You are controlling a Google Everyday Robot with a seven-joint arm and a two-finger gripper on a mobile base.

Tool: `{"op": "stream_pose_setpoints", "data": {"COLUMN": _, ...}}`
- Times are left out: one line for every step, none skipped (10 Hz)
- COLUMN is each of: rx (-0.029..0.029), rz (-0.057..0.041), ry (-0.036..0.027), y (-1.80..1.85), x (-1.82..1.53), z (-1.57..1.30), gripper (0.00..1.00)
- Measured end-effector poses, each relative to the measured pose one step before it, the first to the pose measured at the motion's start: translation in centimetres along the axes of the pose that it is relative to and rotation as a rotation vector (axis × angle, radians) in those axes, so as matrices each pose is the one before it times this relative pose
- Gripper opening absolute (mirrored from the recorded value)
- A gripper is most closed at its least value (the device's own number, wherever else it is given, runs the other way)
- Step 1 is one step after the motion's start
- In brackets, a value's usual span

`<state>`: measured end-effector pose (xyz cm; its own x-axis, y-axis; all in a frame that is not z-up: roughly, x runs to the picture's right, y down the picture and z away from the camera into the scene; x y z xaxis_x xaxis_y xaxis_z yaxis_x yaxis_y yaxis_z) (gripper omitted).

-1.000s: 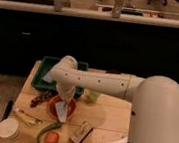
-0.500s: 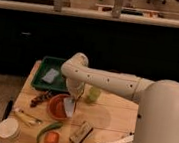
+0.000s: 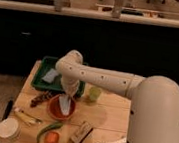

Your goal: Wipe red bowl with towel

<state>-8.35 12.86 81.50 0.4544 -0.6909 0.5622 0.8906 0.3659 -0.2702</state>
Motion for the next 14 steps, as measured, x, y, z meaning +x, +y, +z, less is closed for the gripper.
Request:
{"op": "stream_pose_setpoints", "data": {"rx": 0.00615, "rz": -0.01625, "ry": -0.00447, "y": -0.275, "x": -0.453, "z": -0.041, "gripper": 0.0}}
{"op": "stream_pose_setpoints", "data": {"rx": 0.00631, "rz": -0.01721, "ry": -0.00634, "y": -0.347, "x": -0.566, "z": -0.022, "gripper": 0.0}}
{"op": "stream_pose_setpoints", "data": {"rx": 0.00314, "rz": -0.00092, "ry": -0.00335, "y": 0.062, "x": -0.179, "z": -0.084, "gripper": 0.0}}
{"op": "stream_pose_setpoints", "data": {"rx": 0.0041, "rz": 0.00487, "ry": -0.00113, "y": 0.157, "x": 0.009, "z": -0.104, "gripper": 0.0}}
{"op": "stream_pose_setpoints", "data": {"rx": 0.00274, "rz": 0.00248, "ry": -0.0015, "y": 0.03, "x": -0.092, "z": -0.033, "gripper": 0.0}}
{"op": "stream_pose_setpoints", "data": {"rx": 0.00601, "rz": 0.00599, "ry": -0.00197, "y": 0.069, "x": -0.092, "z": -0.118, "gripper": 0.0}}
{"op": "stream_pose_setpoints", "data": {"rx": 0.00178, "rz": 0.00309, "ry": -0.00023, "y": 0.086, "x": 0.061, "z": -0.05, "gripper": 0.0}}
{"op": "stream_pose_setpoints", "data": {"rx": -0.00019, "rz": 0.00132, "ry": -0.00002, "y": 0.063, "x": 0.041, "z": 0.011, "gripper": 0.0}}
{"op": "stream_pose_setpoints", "data": {"rx": -0.00013, "rz": -0.00128, "ry": -0.00012, "y": -0.05, "x": -0.044, "z": 0.011, "gripper": 0.0}}
{"op": "stream_pose_setpoints", "data": {"rx": 0.00017, "rz": -0.00205, "ry": -0.00015, "y": -0.103, "x": -0.07, "z": 0.0, "gripper": 0.0}}
{"op": "stream_pose_setpoints", "data": {"rx": 0.00005, "rz": 0.00135, "ry": 0.00025, "y": 0.065, "x": 0.053, "z": -0.011, "gripper": 0.0}}
{"op": "stream_pose_setpoints", "data": {"rx": 0.00001, "rz": 0.00098, "ry": -0.00002, "y": 0.041, "x": 0.029, "z": 0.0, "gripper": 0.0}}
{"op": "stream_pose_setpoints", "data": {"rx": 0.00002, "rz": -0.00071, "ry": -0.00004, "y": -0.033, "x": -0.024, "z": 0.001, "gripper": 0.0}}
{"op": "stream_pose_setpoints", "data": {"rx": -0.00005, "rz": -0.00157, "ry": -0.00014, "y": -0.07, "x": -0.052, "z": 0.009, "gripper": 0.0}}
